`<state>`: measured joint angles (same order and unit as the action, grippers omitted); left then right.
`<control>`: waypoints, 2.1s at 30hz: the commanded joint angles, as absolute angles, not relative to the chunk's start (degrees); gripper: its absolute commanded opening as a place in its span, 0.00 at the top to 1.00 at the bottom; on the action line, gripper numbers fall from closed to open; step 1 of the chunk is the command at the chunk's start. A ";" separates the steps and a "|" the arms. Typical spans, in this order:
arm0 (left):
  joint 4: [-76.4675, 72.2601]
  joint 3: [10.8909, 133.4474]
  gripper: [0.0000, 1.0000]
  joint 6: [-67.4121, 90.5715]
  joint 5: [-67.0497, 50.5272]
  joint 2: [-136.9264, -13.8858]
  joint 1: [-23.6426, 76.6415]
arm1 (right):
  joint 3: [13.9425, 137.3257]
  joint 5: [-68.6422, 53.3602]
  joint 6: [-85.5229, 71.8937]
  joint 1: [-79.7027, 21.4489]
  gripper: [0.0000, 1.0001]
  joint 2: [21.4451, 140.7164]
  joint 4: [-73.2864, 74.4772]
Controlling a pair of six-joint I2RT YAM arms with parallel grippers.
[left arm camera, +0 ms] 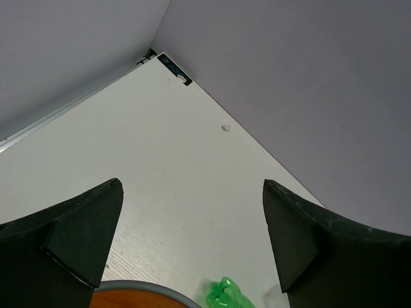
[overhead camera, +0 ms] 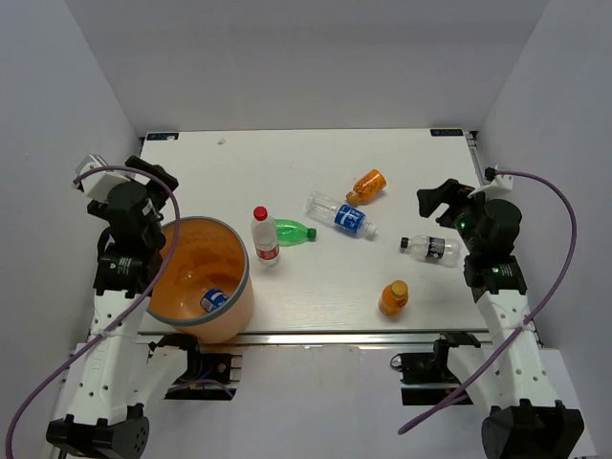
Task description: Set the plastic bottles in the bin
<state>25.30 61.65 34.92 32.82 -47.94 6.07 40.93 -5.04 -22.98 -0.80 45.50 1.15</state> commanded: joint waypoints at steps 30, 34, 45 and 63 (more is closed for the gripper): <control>40.51 84.19 0.02 9.49 25.65 -80.67 37.52 | 43.33 -25.93 -14.33 -0.62 0.11 51.06 -0.88; 42.44 84.20 0.02 10.45 27.51 -82.61 39.63 | 42.98 -25.75 -13.98 -0.62 0.11 51.50 -1.41; 45.97 83.06 0.02 15.82 31.29 -80.69 40.78 | 43.24 -25.58 -13.36 -0.62 0.11 53.52 -1.32; 50.97 81.03 0.25 23.38 36.30 -87.80 42.89 | 42.72 -26.46 -13.80 -0.62 0.11 53.70 -1.32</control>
